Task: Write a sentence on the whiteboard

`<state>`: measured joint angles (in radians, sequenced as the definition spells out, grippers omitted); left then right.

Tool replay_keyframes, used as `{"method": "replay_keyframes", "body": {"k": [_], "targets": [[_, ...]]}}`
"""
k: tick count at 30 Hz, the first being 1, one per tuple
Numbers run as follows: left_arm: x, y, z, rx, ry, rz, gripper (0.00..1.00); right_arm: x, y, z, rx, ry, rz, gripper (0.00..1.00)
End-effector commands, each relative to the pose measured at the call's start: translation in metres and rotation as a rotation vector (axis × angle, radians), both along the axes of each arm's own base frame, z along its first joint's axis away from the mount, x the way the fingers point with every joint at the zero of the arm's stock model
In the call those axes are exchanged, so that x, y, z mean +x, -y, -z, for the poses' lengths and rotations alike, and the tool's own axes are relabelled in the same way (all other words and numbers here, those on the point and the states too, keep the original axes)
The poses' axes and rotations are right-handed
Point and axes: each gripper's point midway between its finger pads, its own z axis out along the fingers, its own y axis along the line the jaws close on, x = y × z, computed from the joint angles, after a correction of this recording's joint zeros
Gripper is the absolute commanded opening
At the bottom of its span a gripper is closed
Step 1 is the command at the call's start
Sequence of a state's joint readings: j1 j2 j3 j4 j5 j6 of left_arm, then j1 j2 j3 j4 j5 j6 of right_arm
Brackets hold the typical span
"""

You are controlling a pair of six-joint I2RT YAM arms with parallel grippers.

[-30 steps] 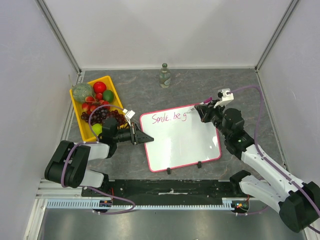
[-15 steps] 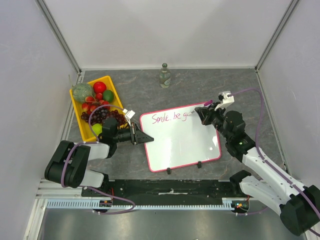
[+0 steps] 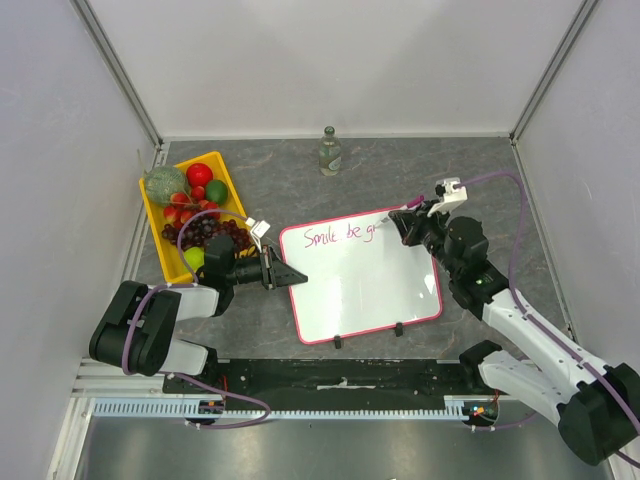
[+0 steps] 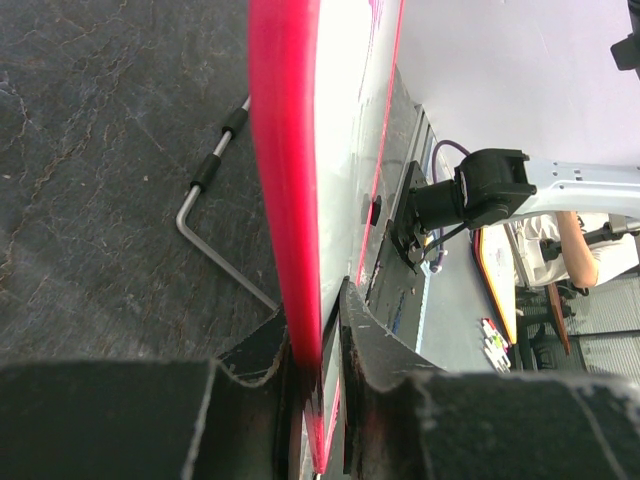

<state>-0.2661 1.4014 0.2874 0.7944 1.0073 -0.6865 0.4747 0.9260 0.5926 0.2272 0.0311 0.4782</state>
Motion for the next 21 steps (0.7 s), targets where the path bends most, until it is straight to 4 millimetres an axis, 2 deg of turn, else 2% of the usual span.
{"method": "replay_keyframes", "body": {"k": [1,14,21], "targets": [[-0.001,-0.003,0.018,0.06,0.046,-0.011,0.02,0.012,0.006,-0.023,0.001,0.057,0.044,0.0],[-0.001,-0.003,0.018,0.06,0.047,-0.011,0.02,0.013,0.015,-0.024,-0.008,0.054,0.075,0.0],[-0.001,-0.003,0.018,0.06,0.047,-0.011,0.02,0.007,0.015,-0.01,-0.01,0.024,0.06,0.0]]}}
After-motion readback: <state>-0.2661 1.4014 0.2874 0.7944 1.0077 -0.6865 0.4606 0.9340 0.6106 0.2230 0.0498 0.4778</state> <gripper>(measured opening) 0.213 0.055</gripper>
